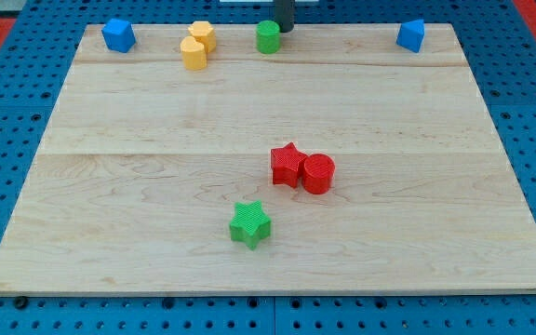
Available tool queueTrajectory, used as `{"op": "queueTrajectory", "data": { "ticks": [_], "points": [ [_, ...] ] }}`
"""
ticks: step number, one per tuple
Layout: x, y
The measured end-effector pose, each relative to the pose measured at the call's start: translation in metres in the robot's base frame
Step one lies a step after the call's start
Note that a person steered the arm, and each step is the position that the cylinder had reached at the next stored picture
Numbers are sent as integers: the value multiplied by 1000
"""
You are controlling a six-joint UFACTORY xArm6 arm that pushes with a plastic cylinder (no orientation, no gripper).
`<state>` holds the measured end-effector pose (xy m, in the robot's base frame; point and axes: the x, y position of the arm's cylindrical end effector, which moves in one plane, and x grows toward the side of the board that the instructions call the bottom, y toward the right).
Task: Slide the yellow hexagon to the center left of the board
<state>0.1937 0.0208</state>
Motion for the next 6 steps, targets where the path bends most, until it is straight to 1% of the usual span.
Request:
{"op": "queueTrajectory", "data": {
  "ticks": [1,2,3,4,5,6],
  "points": [
    [6,17],
    [42,38],
    [78,30],
    [89,-19],
    [75,-52],
    [59,-63]
  ]
}}
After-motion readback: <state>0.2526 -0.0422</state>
